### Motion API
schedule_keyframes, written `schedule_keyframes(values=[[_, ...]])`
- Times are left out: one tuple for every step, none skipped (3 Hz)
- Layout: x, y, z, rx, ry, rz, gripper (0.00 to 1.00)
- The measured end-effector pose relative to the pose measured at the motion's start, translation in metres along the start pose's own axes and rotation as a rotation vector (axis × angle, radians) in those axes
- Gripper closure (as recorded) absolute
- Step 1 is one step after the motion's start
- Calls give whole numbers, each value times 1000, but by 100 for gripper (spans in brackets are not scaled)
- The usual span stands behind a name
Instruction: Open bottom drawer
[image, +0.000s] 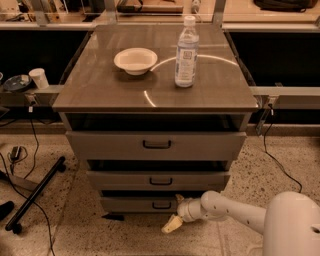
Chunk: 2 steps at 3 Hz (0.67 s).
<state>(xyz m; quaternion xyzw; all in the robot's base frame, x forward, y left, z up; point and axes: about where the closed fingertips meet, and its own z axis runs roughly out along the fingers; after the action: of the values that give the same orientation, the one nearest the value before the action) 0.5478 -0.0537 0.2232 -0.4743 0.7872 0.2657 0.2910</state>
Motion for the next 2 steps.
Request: schedule_keyframes(values=[[0,0,0,-1,0,0,0],[-4,-10,5,-7,-5,-15,0]])
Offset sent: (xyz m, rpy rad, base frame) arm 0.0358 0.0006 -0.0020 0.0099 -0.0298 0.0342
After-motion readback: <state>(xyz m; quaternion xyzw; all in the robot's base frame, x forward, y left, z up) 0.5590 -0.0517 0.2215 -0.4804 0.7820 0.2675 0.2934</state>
